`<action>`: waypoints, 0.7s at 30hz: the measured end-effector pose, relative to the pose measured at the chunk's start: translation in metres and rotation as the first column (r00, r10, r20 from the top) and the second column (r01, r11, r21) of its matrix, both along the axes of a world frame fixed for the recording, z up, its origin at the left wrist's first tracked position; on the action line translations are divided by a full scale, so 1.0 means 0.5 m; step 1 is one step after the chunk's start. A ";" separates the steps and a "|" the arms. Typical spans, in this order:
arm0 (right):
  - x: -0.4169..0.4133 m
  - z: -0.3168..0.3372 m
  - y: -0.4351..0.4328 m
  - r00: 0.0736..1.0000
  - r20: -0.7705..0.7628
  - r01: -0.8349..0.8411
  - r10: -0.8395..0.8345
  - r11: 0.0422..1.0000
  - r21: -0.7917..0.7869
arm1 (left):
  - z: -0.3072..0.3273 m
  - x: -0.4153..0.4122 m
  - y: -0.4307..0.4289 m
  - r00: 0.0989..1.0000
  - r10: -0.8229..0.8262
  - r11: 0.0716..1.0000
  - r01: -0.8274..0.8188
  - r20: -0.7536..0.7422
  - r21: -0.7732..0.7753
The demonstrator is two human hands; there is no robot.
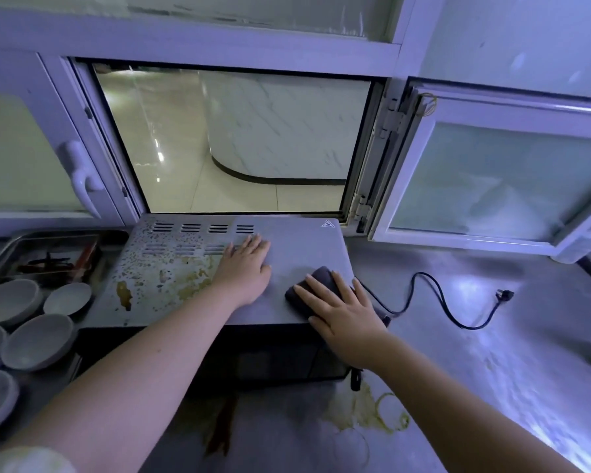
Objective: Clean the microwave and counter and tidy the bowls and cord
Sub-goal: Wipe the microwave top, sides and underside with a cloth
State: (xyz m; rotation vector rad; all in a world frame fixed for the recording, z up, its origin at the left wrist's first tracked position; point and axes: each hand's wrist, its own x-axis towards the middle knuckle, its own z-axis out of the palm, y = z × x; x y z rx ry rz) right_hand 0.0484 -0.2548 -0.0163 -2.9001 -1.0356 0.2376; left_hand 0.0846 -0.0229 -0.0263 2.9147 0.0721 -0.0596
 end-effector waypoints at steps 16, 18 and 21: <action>0.080 0.024 0.244 0.886 -0.133 -0.369 0.444 0.850 0.377 | 0.084 -0.140 0.110 0.910 0.390 0.916 -0.366 0.141 -0.165; 0.126 0.030 0.210 0.966 -0.153 -0.104 0.211 0.850 0.517 | 0.083 -0.139 0.057 0.930 0.347 0.934 -0.330 0.125 -0.138; 0.211 0.030 0.177 0.978 -0.139 0.196 -0.157 0.921 0.336 | 0.065 -0.124 -0.029 0.975 0.218 0.976 -0.218 0.042 -0.005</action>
